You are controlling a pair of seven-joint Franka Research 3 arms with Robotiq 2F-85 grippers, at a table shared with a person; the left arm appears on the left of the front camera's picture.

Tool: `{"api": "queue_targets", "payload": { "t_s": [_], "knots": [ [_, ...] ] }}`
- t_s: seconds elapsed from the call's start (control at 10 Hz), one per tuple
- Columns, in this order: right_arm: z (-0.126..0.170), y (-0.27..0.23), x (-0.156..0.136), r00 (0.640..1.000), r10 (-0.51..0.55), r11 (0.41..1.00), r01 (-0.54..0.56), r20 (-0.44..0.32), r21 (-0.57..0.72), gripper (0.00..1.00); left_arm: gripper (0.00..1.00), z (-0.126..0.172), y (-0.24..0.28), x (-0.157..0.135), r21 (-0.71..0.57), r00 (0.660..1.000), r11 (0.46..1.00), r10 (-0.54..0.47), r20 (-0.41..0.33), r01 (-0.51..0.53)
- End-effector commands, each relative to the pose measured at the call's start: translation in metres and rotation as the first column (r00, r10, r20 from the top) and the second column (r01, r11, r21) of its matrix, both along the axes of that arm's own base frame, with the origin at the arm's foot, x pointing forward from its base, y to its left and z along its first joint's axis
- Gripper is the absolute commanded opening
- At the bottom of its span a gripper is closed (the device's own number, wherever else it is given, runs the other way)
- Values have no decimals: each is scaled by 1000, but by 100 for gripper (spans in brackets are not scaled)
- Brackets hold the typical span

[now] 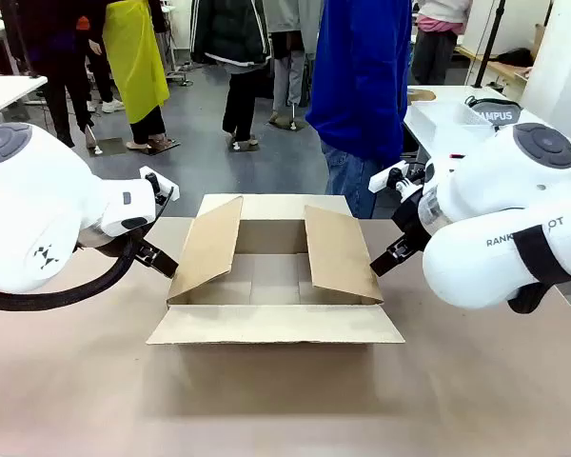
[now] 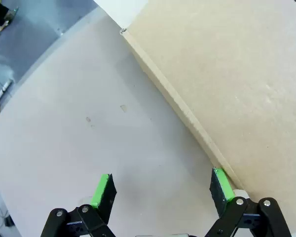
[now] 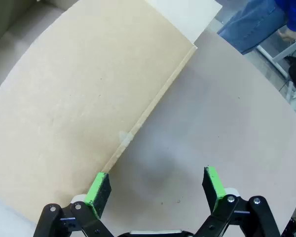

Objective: Pack the gift set into the box.
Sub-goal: Place both hands on the side flaps of the Package Box and spread them outward.

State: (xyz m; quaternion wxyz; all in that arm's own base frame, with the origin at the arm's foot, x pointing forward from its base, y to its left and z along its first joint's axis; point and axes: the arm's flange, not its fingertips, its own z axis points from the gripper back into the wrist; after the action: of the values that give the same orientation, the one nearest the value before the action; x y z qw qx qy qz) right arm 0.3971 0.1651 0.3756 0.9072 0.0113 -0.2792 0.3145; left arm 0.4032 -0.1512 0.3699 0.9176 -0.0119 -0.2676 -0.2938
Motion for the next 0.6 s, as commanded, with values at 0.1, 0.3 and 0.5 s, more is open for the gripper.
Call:
{"api": "queue_targets", "payload": {
  "t_s": [0.1, 0.3, 0.5],
  "knots": [
    [0, 0, 0, 1000, 0, 1000, 0, 0, 0, 100, 100, 0, 0, 0, 0, 1000, 1000, -1, 0, 1],
    [0, 0, 0, 1000, 0, 1000, 0, 0, 0, 100, 100, 0, 0, 0, 0, 1000, 1000, -1, 0, 1],
    [0, 0, 0, 1000, 0, 1000, 0, 0, 0, 100, 100, 0, 0, 0, 0, 1000, 1000, -1, 0, 1]
  ]
}}
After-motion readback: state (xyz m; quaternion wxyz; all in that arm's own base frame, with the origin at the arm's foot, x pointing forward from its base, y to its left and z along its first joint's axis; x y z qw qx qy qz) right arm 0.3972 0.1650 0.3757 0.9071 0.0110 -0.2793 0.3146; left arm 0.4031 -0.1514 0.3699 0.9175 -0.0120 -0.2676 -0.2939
